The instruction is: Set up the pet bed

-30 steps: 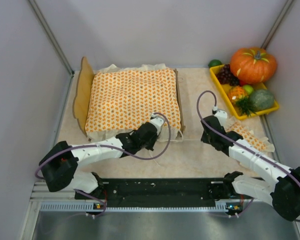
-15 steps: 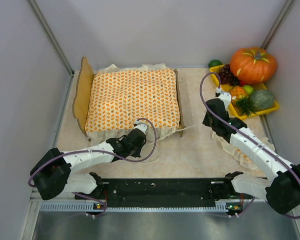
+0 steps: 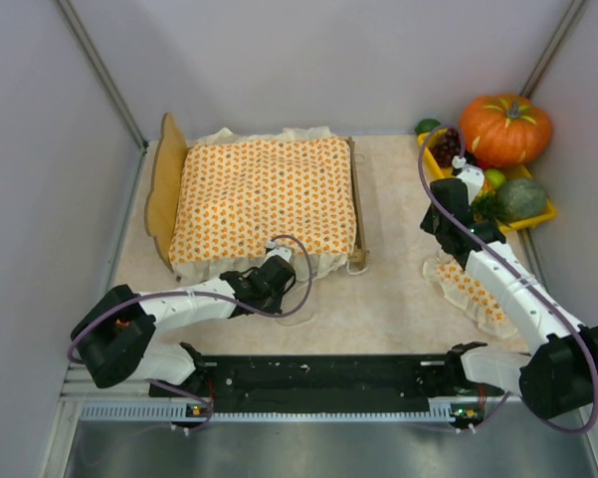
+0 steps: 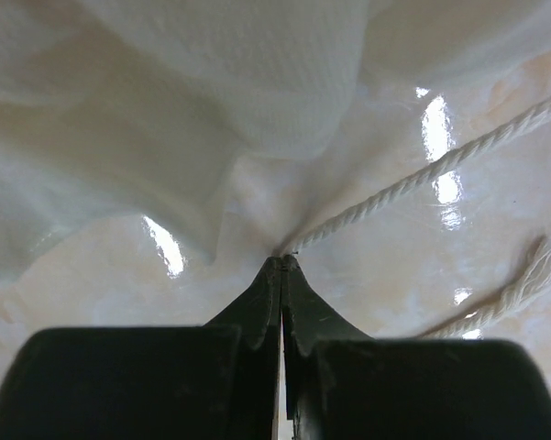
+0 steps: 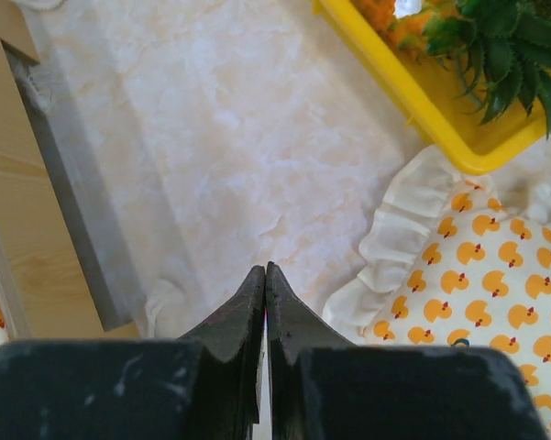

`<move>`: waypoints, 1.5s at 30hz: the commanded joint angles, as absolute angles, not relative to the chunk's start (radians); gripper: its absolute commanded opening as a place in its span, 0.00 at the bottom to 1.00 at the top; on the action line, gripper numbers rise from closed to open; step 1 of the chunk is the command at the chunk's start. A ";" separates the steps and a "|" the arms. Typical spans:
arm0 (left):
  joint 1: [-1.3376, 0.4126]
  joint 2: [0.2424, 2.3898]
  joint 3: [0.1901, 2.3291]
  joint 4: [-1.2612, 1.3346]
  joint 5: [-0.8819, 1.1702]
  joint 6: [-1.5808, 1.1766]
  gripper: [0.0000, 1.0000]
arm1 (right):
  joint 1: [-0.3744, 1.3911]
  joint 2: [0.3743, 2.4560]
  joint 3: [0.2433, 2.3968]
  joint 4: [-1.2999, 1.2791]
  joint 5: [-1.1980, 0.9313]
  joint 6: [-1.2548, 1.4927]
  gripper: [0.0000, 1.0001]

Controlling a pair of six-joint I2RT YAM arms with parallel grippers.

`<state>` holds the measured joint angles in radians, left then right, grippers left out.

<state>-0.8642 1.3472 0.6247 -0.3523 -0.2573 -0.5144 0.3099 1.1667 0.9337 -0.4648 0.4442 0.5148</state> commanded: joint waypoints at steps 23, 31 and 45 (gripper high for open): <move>-0.856 1.411 0.706 -0.296 -0.152 -0.502 0.00 | 0.661 0.966 0.341 0.235 0.078 0.494 0.67; -0.856 1.408 0.713 -0.296 -0.153 -0.509 0.00 | 0.678 1.117 0.382 0.342 0.063 0.448 0.66; -0.856 1.411 0.699 -0.285 -0.149 -0.514 0.00 | 0.745 1.267 0.446 0.408 0.159 0.495 0.57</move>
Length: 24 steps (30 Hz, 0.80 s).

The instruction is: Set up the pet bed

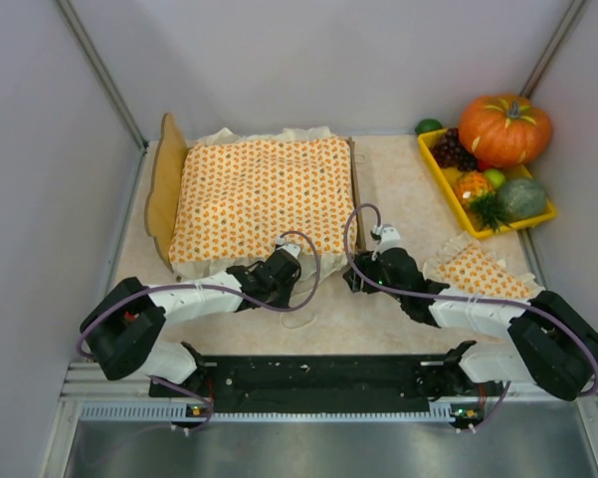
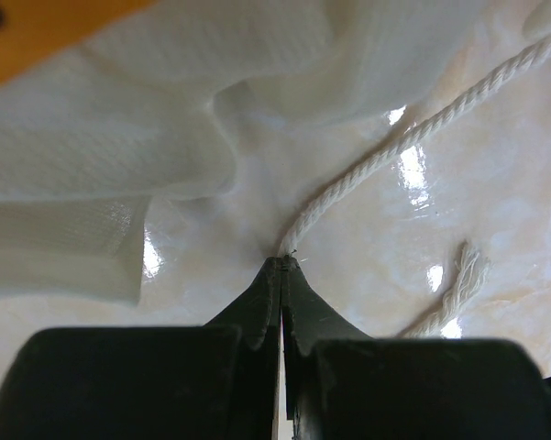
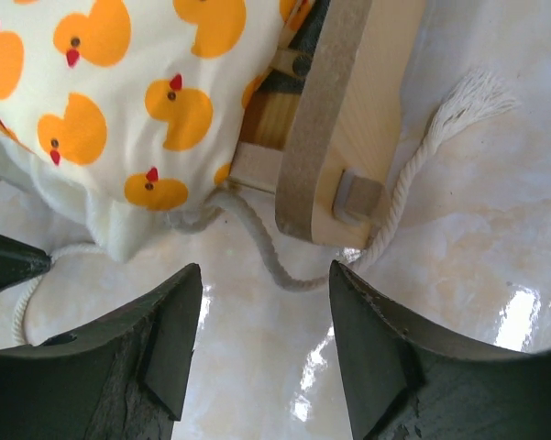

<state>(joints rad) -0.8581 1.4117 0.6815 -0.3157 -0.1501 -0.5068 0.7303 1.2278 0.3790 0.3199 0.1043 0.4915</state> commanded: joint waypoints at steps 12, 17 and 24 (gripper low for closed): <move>-0.856 1.408 0.695 -0.287 -0.147 -0.514 0.00 | 0.761 1.365 0.502 0.376 0.302 0.489 0.11; -0.856 1.394 0.693 -0.305 -0.173 -0.517 0.00 | 0.761 1.312 0.520 0.264 0.377 0.468 0.00; -0.854 1.364 0.666 -0.348 -0.232 -0.554 0.00 | 0.762 1.223 0.569 0.081 0.486 0.442 0.00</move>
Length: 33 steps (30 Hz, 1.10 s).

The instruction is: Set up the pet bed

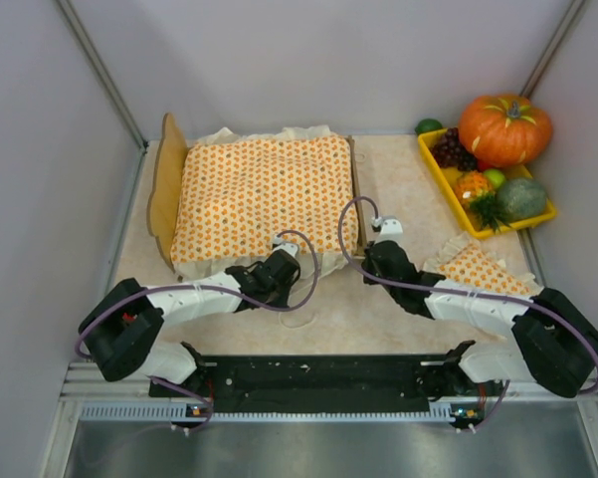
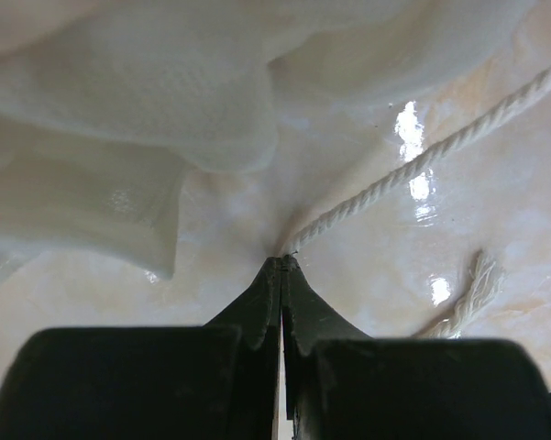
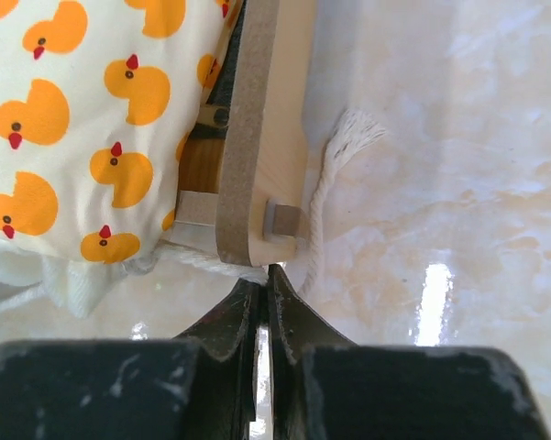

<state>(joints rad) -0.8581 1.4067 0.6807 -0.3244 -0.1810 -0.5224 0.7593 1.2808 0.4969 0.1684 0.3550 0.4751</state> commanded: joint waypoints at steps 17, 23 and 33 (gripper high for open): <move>-0.853 1.373 0.672 -0.380 -0.276 -0.601 0.00 | 0.661 1.213 0.632 -0.100 0.551 0.454 0.00; -0.853 1.361 0.675 -0.347 -0.235 -0.581 0.00 | 0.658 1.235 0.652 -0.100 0.433 0.439 0.01; -0.854 1.226 0.718 -0.363 -0.187 -0.560 0.51 | 0.643 0.951 0.661 -0.259 0.322 0.483 0.64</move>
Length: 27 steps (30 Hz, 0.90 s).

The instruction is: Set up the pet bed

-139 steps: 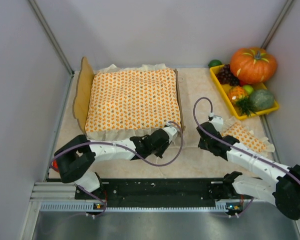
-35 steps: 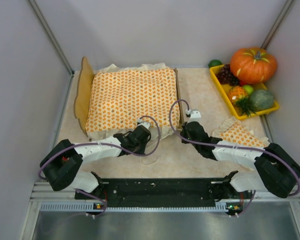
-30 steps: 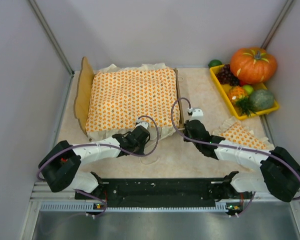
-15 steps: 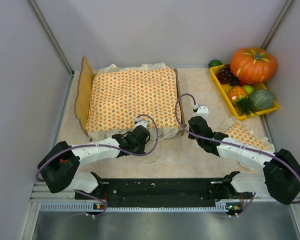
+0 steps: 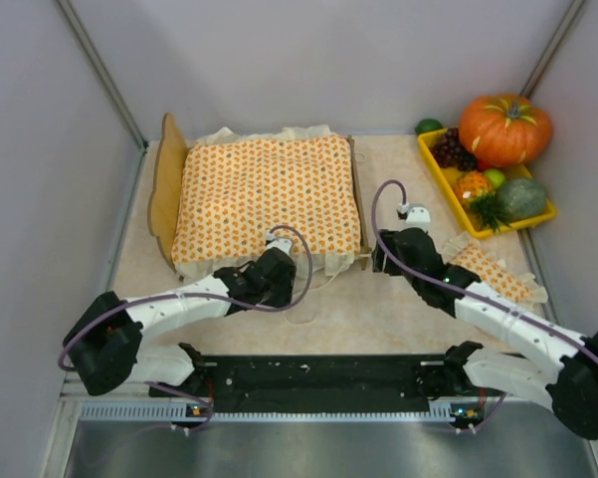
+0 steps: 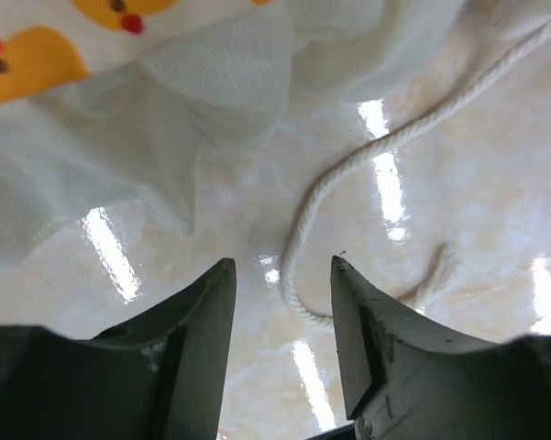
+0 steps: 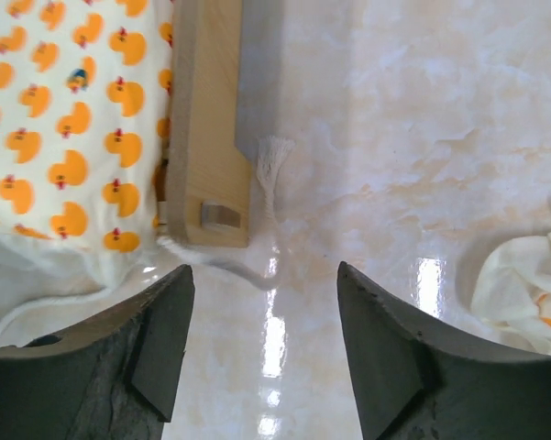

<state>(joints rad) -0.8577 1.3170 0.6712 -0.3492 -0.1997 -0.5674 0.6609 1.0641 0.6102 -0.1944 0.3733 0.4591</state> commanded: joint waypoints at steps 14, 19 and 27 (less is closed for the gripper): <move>-0.856 0.833 0.785 -0.554 -0.399 -0.548 0.99 | 0.603 1.328 0.957 -0.304 0.273 0.506 0.52; -0.851 0.747 0.848 -0.644 -0.502 -0.514 0.99 | 0.572 1.376 0.939 -0.308 0.324 0.462 0.26; -0.847 0.739 0.951 -0.721 -0.580 -0.445 0.99 | 0.457 1.309 0.887 -0.310 0.304 0.368 0.00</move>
